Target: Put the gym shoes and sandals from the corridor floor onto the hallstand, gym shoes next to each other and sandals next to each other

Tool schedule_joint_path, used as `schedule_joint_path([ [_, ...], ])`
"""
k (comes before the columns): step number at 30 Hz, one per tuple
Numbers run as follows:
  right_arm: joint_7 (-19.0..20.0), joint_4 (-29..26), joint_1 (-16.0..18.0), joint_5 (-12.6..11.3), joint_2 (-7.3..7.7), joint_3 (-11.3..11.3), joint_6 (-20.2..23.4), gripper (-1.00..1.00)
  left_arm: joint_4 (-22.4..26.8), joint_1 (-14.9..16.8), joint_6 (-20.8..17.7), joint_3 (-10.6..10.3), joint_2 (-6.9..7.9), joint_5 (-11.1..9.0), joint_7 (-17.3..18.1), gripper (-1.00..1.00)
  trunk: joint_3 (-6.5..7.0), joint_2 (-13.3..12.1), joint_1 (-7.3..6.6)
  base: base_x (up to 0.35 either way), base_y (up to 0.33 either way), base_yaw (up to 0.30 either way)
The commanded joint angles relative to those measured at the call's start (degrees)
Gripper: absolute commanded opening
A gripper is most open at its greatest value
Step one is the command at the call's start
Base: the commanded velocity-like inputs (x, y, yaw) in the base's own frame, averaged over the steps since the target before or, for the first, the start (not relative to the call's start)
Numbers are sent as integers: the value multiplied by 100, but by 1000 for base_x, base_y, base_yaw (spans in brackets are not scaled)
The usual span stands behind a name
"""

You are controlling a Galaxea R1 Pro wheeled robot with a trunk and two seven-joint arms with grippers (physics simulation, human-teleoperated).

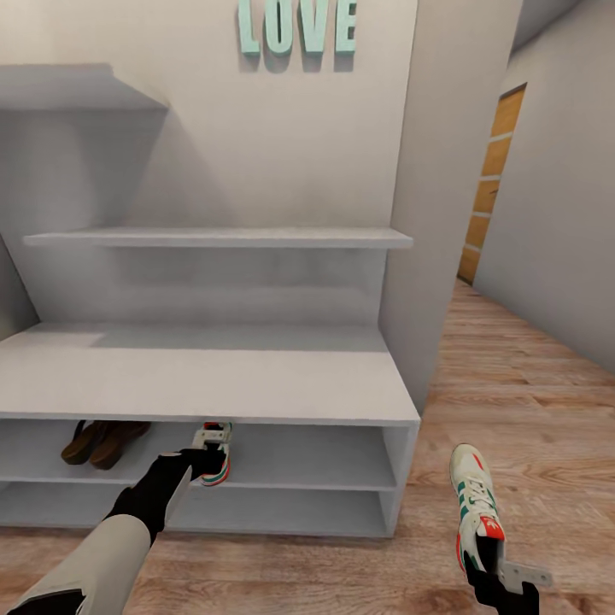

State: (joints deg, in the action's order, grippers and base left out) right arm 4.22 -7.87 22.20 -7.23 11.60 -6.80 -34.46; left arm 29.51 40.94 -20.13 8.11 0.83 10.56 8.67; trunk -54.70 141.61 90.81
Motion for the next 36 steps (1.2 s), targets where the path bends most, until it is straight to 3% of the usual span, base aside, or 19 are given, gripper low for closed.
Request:
schedule_joint_path([
  [1, 44, 5, 4, -50, 0, -14, -17, -100, 11, 5, -27, 42, -5, 60, 55, -100, -6, 2, -1, 62, 0, 0],
  [19, 44, -6, 4, -50, -3, -16, -17, -100, 11, 0, -27, 41, 0, 67, 55, -100, -6, 2, -1, 53, 0, 0],
  [26, 44, -12, 4, -50, -2, -23, -17, -100, 11, 10, -27, 42, 12, 62, 55, -100, -181, 167, 94, 0, 0, 0],
  [36, 44, -12, 3, -50, 0, -23, -17, -100, 11, 7, -27, 42, 14, 61, 55, -100, -222, 167, 94, 0, 0, 0],
])
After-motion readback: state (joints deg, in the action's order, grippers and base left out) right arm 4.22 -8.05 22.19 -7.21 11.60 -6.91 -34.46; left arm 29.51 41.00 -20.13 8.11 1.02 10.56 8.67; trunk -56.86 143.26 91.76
